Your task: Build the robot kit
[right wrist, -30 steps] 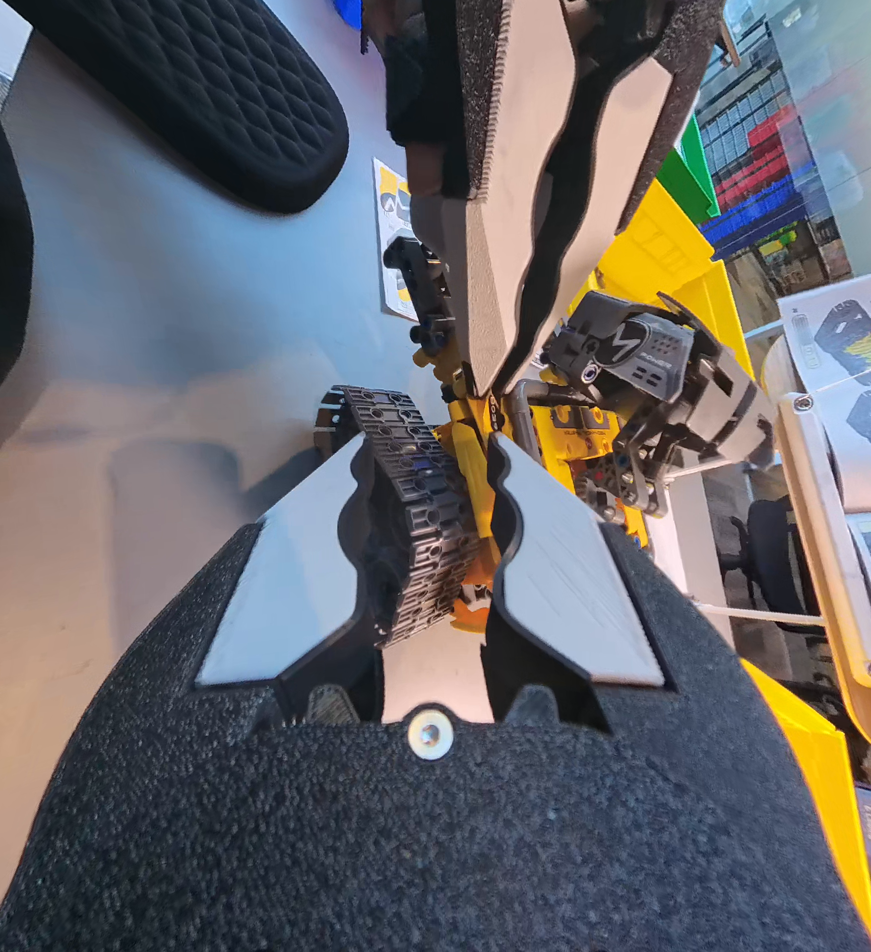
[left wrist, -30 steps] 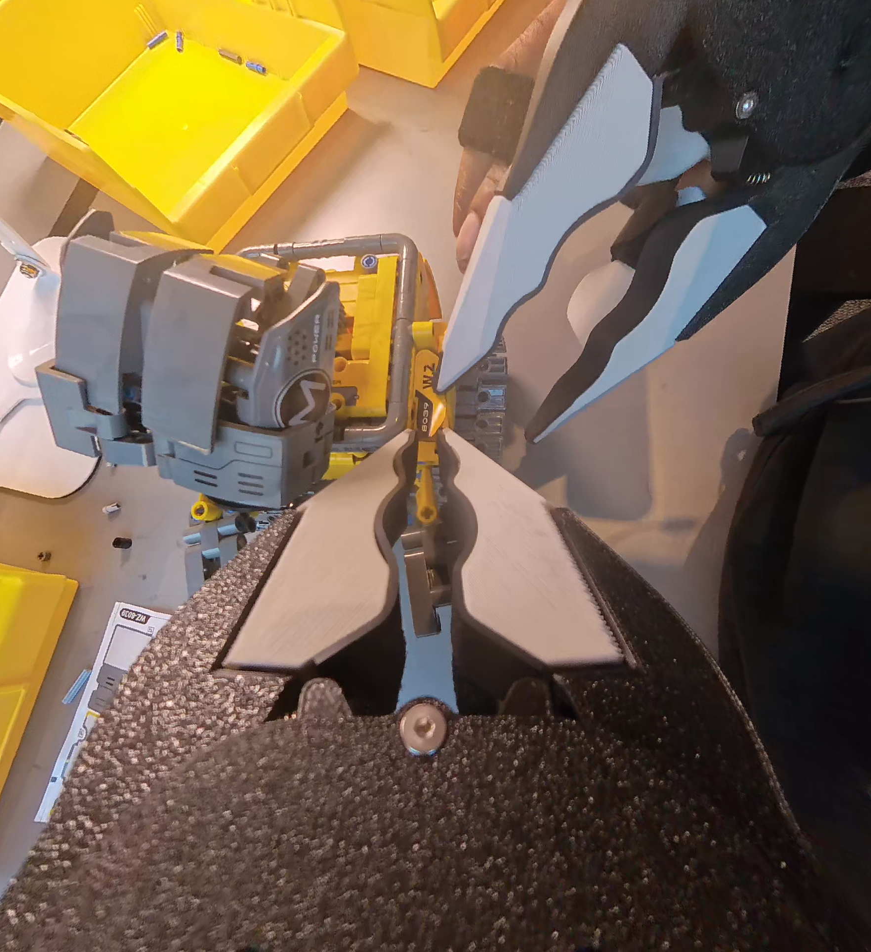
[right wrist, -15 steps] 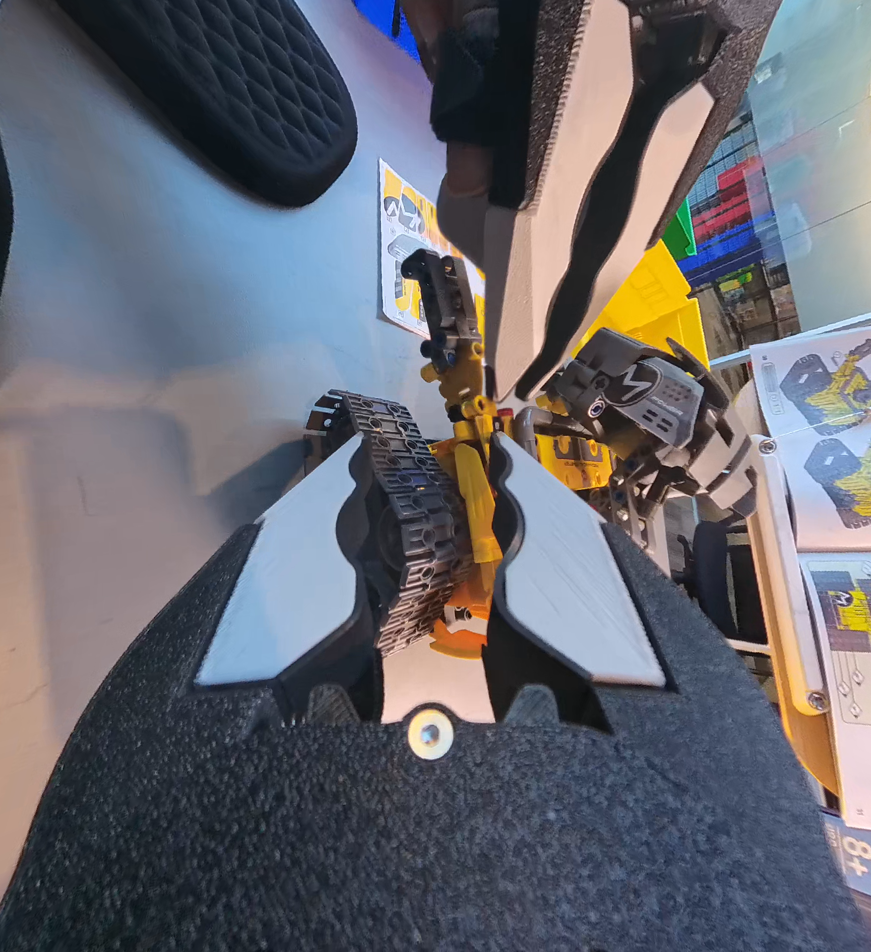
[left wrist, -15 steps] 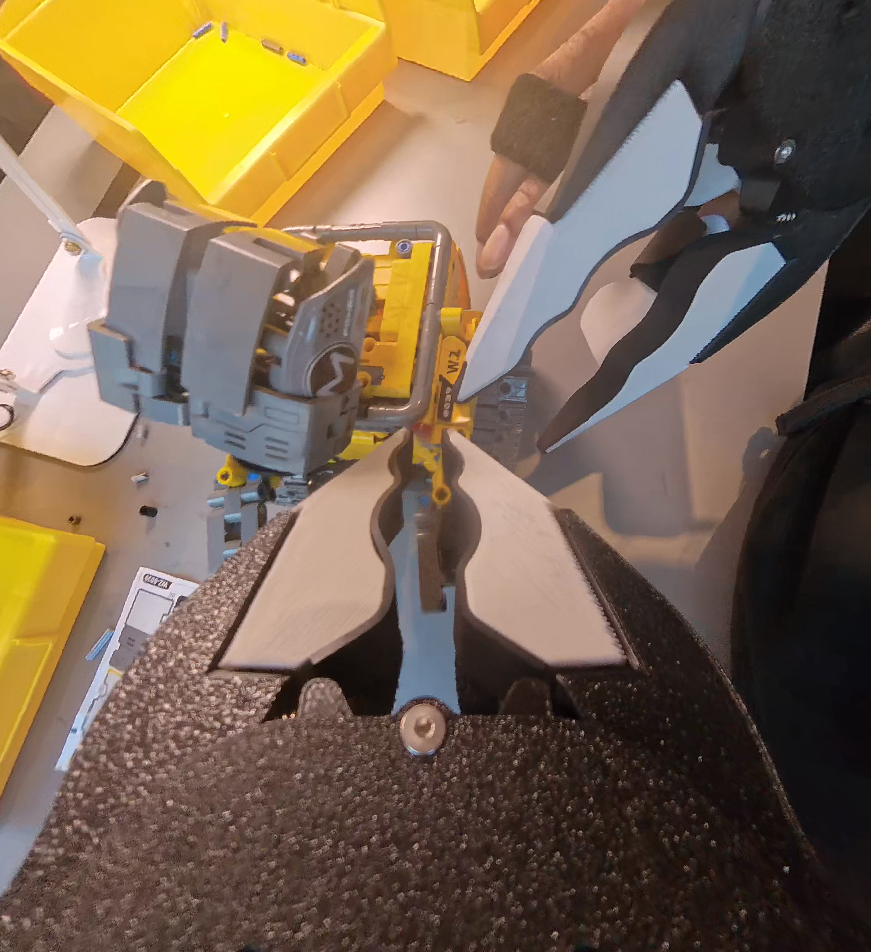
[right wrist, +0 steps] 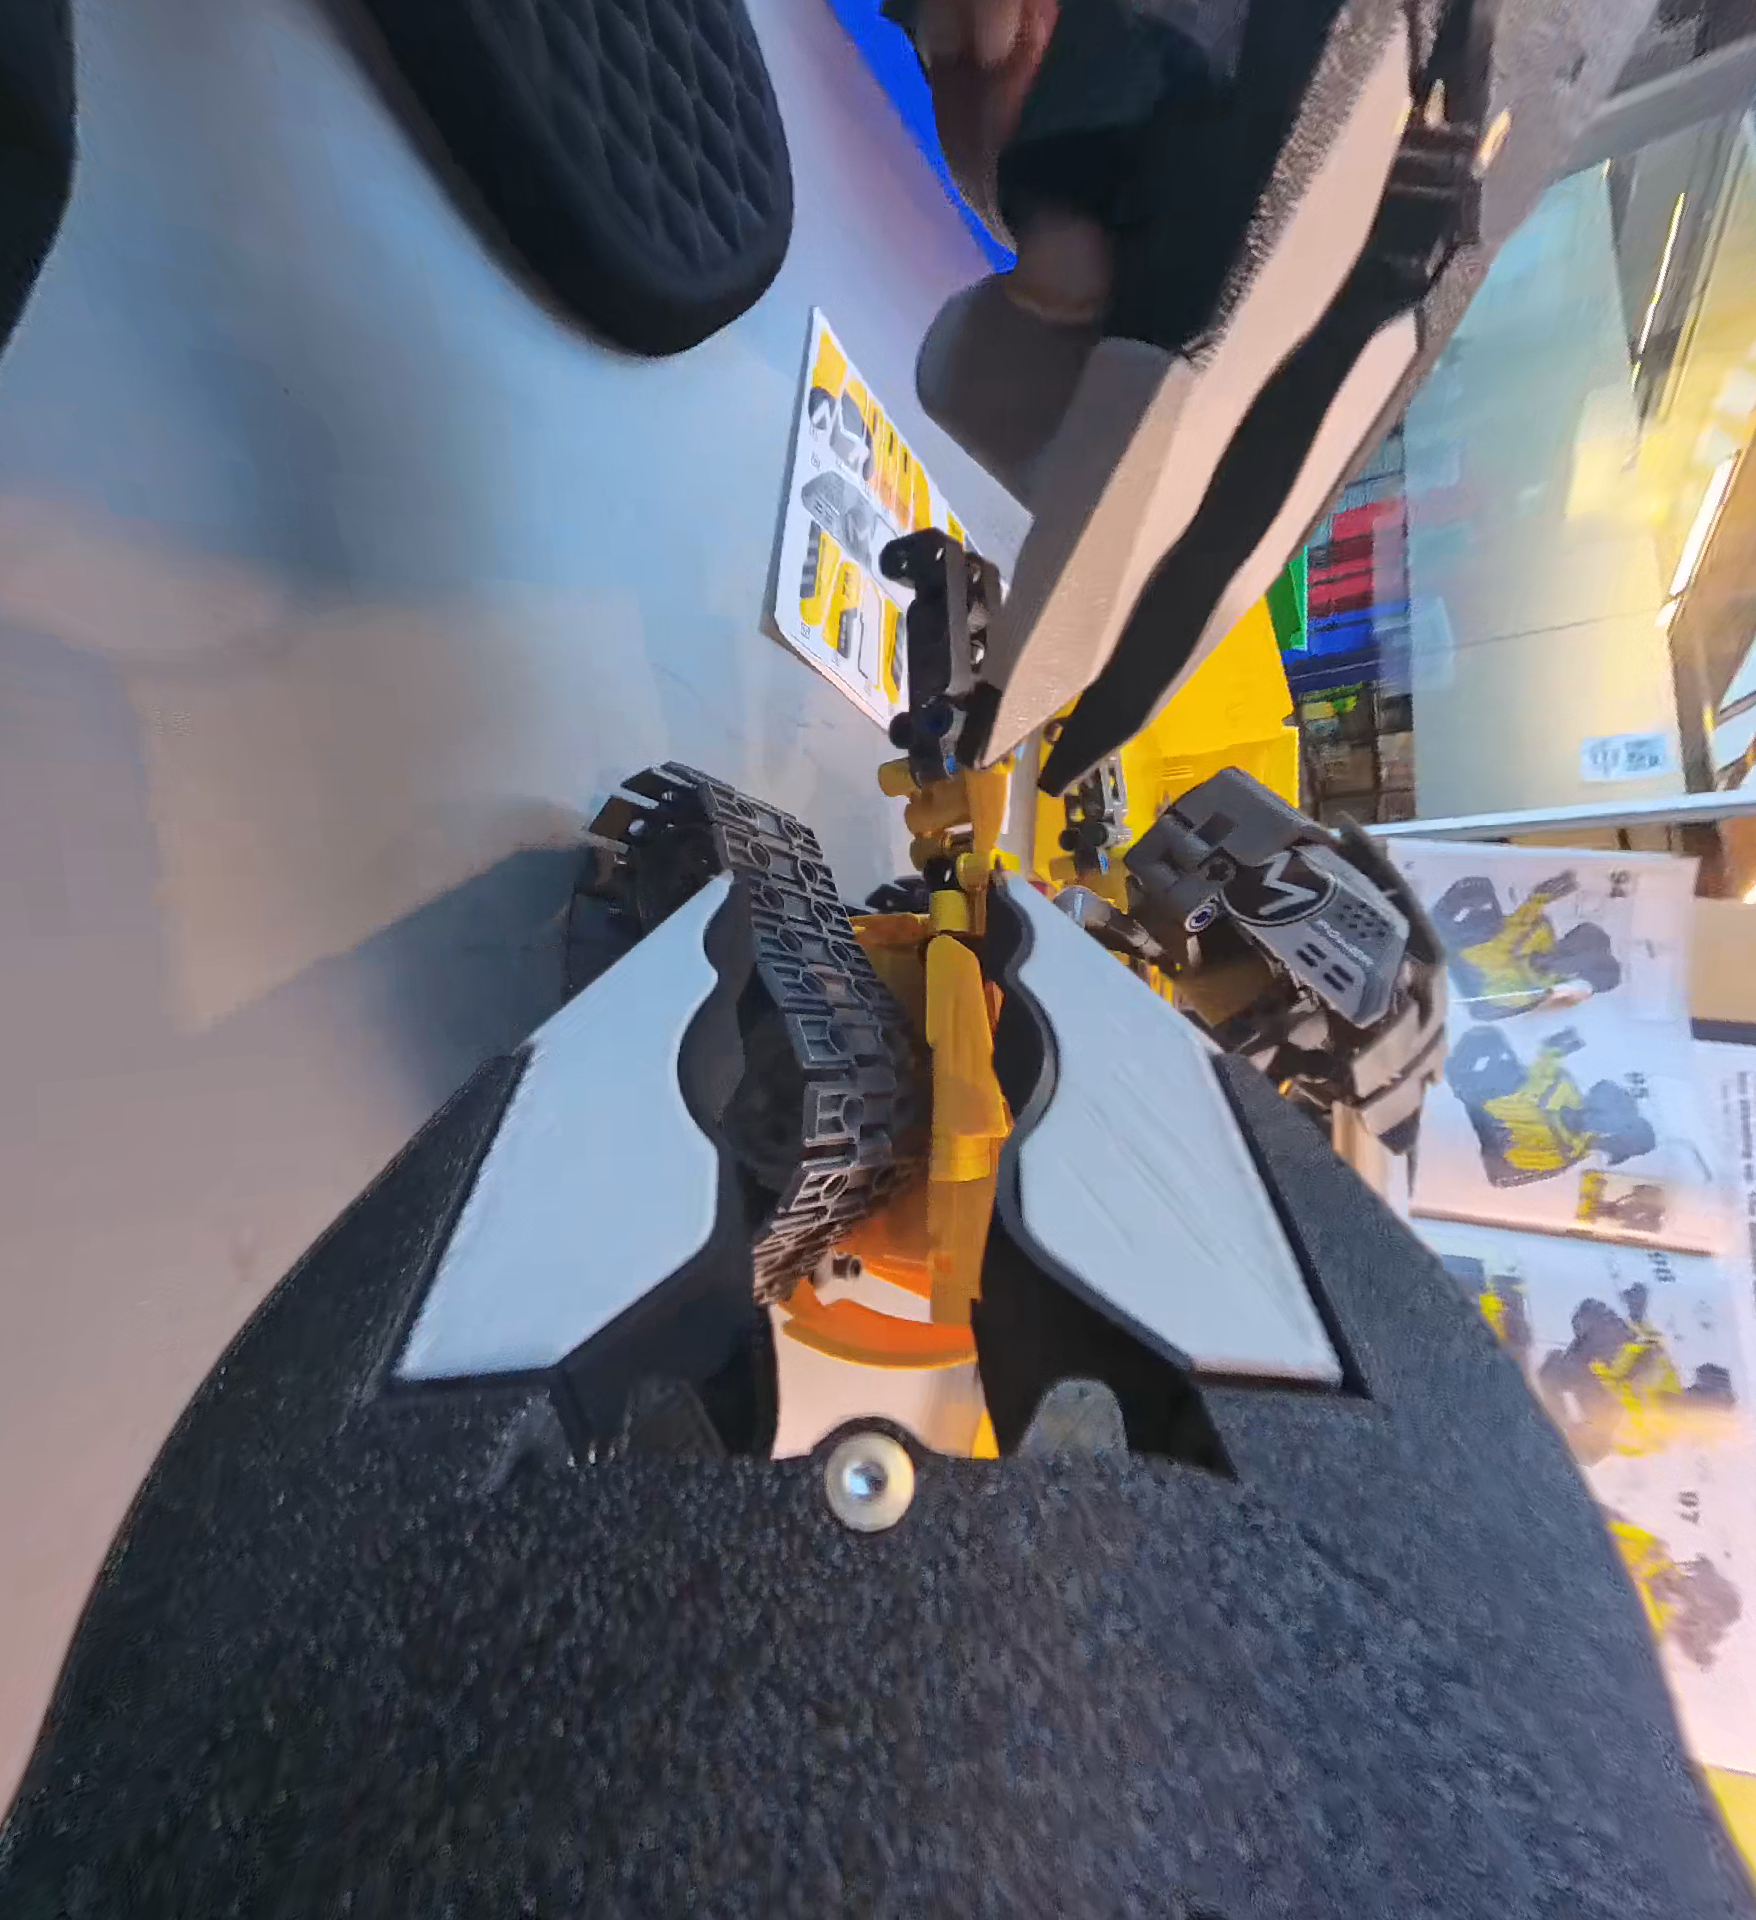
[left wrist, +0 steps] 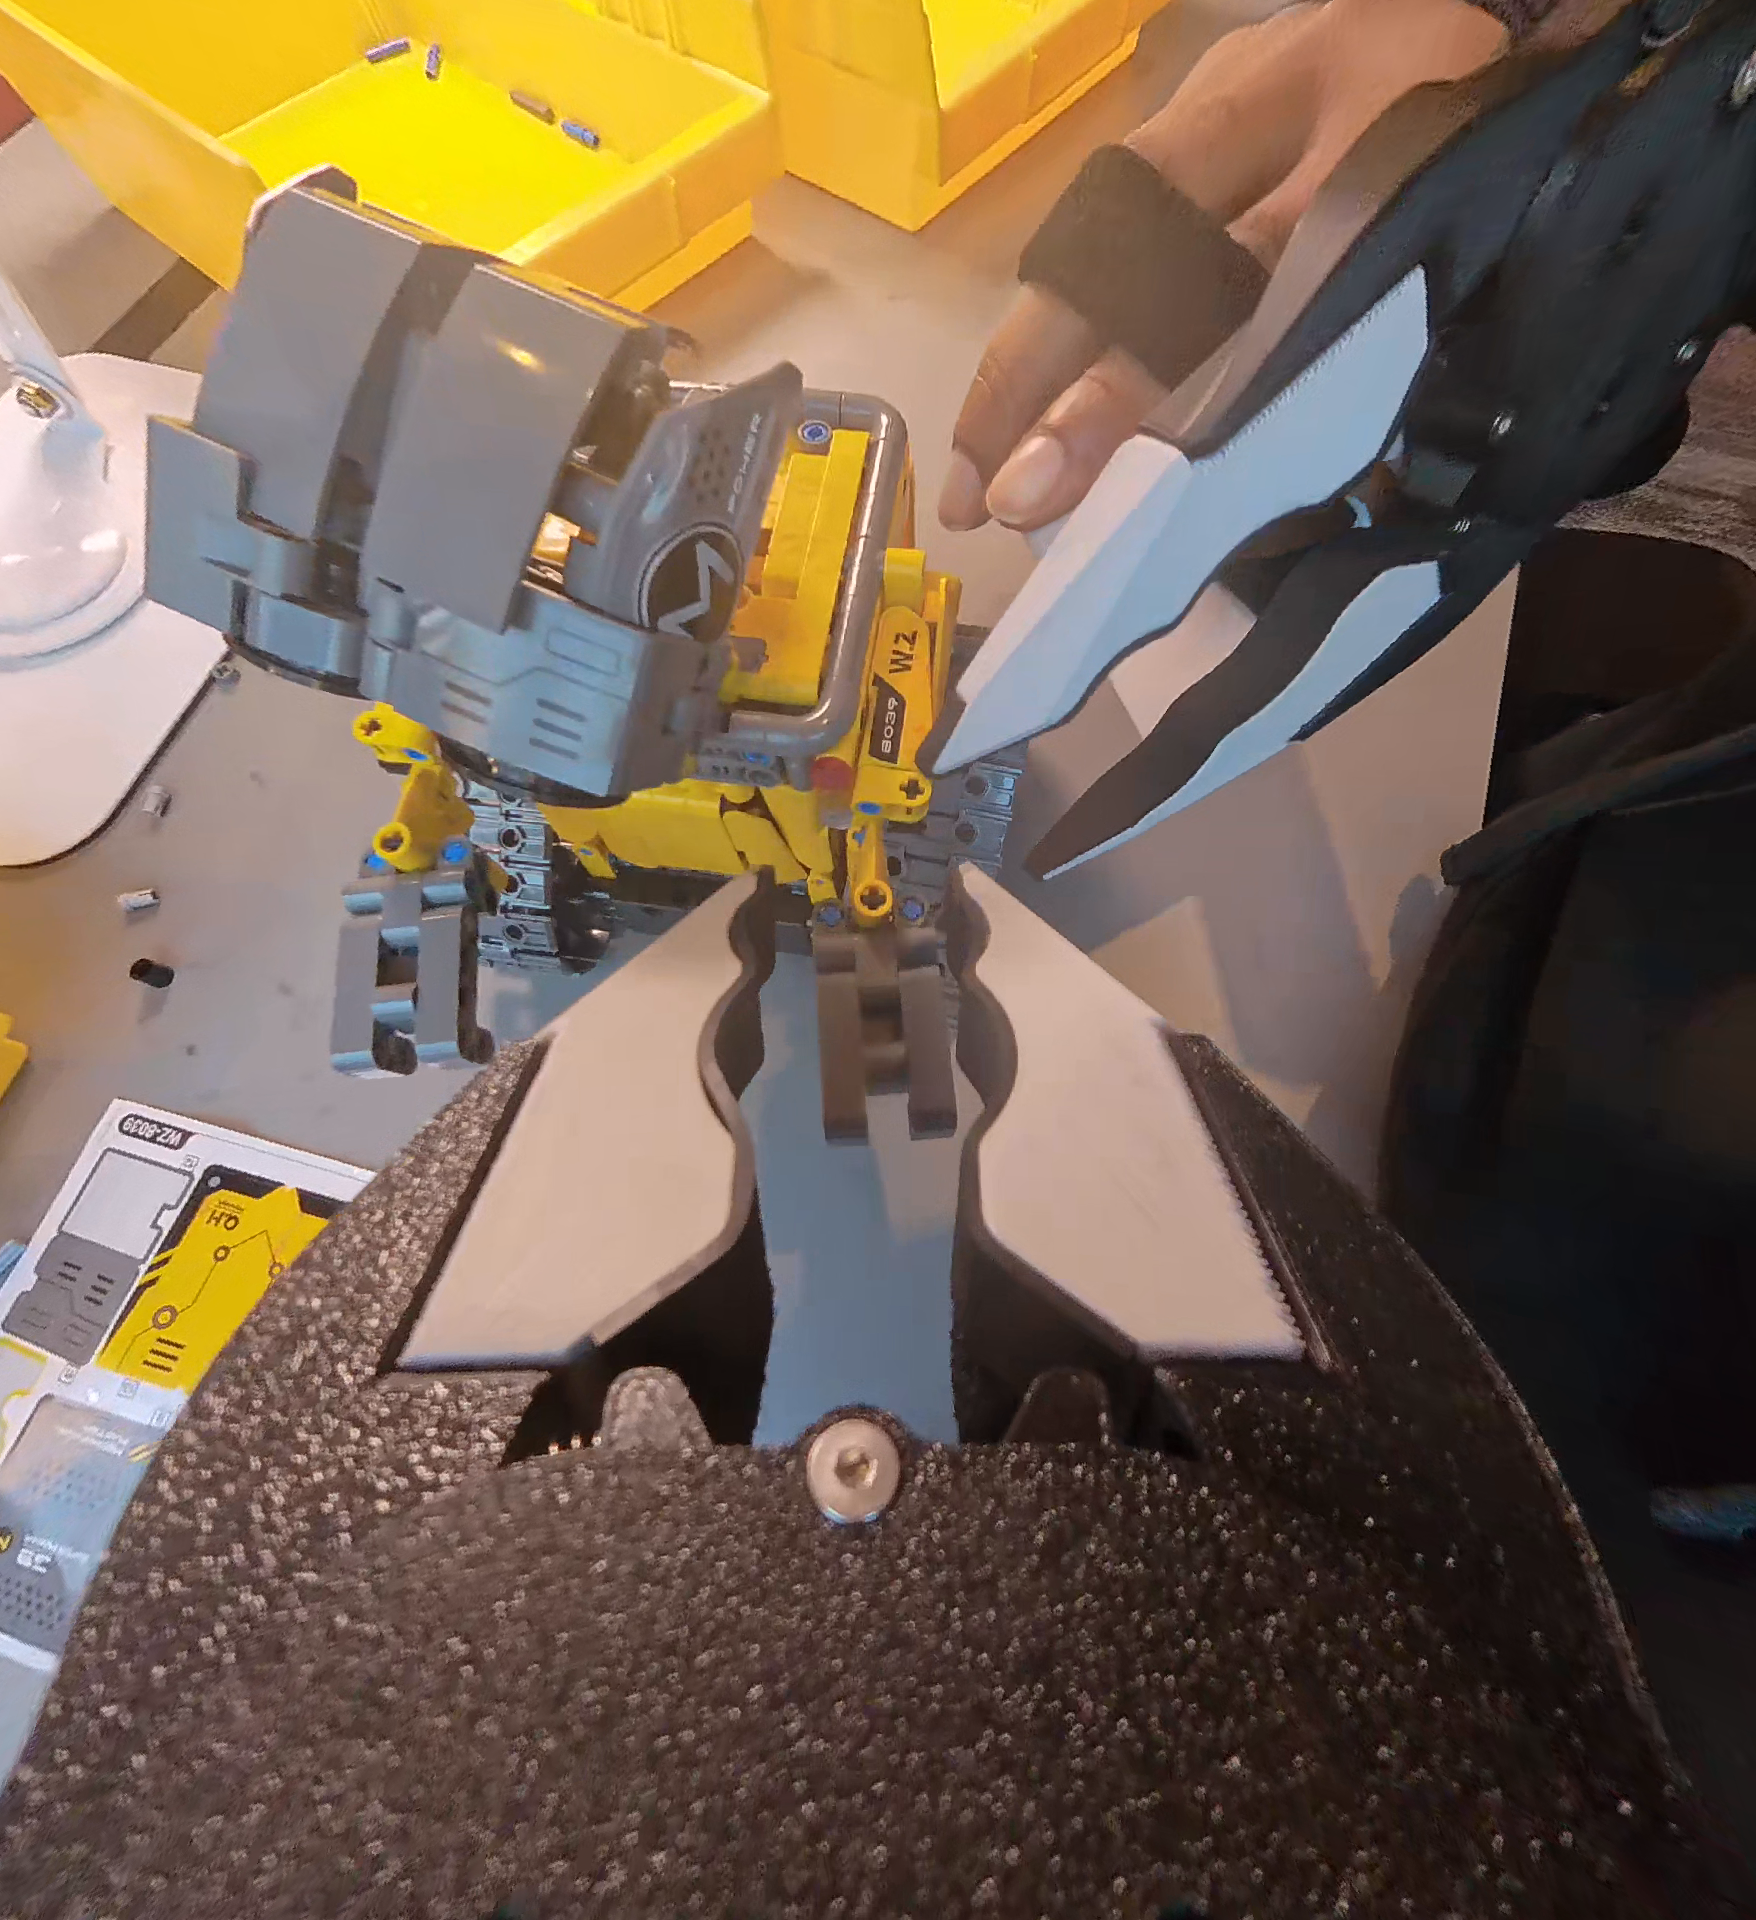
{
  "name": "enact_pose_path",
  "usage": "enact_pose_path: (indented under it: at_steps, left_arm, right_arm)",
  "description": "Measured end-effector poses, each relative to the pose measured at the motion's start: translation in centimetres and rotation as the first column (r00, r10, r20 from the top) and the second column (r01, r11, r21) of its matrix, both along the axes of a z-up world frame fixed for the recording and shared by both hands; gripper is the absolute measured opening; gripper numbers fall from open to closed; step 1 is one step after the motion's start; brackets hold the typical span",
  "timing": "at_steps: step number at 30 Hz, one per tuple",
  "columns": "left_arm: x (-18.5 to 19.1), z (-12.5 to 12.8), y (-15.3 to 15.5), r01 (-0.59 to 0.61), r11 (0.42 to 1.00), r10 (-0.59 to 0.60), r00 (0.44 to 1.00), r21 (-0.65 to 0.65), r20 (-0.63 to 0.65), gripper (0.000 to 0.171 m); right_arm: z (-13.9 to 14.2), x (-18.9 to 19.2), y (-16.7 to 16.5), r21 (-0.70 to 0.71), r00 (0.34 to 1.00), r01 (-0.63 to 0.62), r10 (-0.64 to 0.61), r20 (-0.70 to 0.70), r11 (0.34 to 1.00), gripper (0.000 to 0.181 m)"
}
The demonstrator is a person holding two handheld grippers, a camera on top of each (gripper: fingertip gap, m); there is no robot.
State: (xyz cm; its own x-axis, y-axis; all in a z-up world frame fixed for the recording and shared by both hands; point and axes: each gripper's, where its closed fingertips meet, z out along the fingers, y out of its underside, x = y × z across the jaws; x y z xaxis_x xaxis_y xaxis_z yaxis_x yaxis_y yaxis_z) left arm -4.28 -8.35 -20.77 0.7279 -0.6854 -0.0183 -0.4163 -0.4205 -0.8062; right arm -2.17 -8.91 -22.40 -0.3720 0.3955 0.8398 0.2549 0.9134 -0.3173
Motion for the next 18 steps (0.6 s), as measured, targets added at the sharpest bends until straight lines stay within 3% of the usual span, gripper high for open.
enact_pose_path:
  at_steps: [3, 6, 10, 18]
  left_arm:
    - [0.2, -0.1, 0.2, 0.003, 1.0, -0.003, 1.0, 0.007, 0.006, 0.031]
    - [0.3, -0.2, 0.3, 0.002, 1.0, -0.002, 1.0, 0.01, 0.013, 0.03]
    - [0.5, -0.8, 0.3, 0.0, 1.0, 0.0, 1.0, 0.002, 0.024, 0.027]
    - [0.8, -1.4, 0.6, -0.027, 1.0, 0.026, 0.999, 0.012, 0.04, 0.015]
  right_arm:
    - [0.5, 0.2, -0.5, -0.068, 1.0, -0.029, 0.028, -0.004, 0.997, 0.039]
    - [1.8, 0.0, 0.1, -0.159, 0.999, 0.013, -0.019, -0.035, 0.987, 0.044]
    - [0.2, 0.0, 0.8, -0.161, 0.997, 0.062, -0.053, 0.055, 0.985, 0.048]
    - [0.1, -0.7, -0.1, -0.227, 0.99, 0.073, -0.044, 0.133, 0.971, 0.052]
